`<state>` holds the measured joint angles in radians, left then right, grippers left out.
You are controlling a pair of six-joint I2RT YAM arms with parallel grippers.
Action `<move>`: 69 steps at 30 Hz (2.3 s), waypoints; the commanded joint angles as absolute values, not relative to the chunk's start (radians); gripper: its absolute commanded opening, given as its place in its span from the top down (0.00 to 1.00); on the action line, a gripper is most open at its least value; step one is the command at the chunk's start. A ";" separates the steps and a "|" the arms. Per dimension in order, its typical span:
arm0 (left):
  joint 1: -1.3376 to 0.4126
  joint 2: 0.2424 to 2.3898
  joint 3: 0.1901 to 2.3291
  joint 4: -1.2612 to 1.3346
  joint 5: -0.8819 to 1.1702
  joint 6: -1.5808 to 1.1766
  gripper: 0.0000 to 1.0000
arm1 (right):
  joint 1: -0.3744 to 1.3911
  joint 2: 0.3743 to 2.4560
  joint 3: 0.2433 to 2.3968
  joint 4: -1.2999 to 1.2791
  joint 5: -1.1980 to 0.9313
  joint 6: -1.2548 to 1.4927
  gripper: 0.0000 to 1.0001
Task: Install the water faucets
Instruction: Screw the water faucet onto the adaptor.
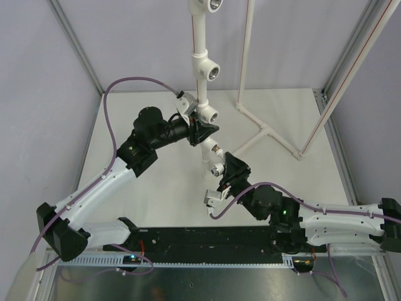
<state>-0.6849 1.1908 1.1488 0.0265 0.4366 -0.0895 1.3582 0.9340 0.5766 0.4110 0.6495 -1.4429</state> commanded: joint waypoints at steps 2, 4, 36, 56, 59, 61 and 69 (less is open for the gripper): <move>-0.698 1.189 1.170 -0.088 0.464 -0.279 1.00 | 1.343 0.936 0.658 0.444 0.637 -1.474 1.00; -0.697 1.190 1.170 -0.088 0.465 -0.279 1.00 | 1.336 0.936 0.668 0.437 0.630 -1.478 1.00; -0.695 1.203 1.173 -0.088 0.562 -0.251 1.00 | 1.147 0.844 0.540 0.417 0.429 -1.540 1.00; -0.696 1.211 1.173 -0.092 0.597 -0.232 1.00 | 1.338 0.800 0.575 0.344 0.531 -1.586 1.00; -0.696 1.211 1.173 -0.092 0.596 -0.232 1.00 | 1.338 0.817 0.581 0.357 0.525 -1.587 1.00; -0.696 1.211 1.173 -0.092 0.593 -0.233 1.00 | 1.337 0.834 0.584 0.371 0.523 -1.587 1.00; -0.696 1.209 1.173 -0.093 0.585 -0.237 1.00 | 1.338 0.870 0.620 0.397 0.518 -1.599 1.00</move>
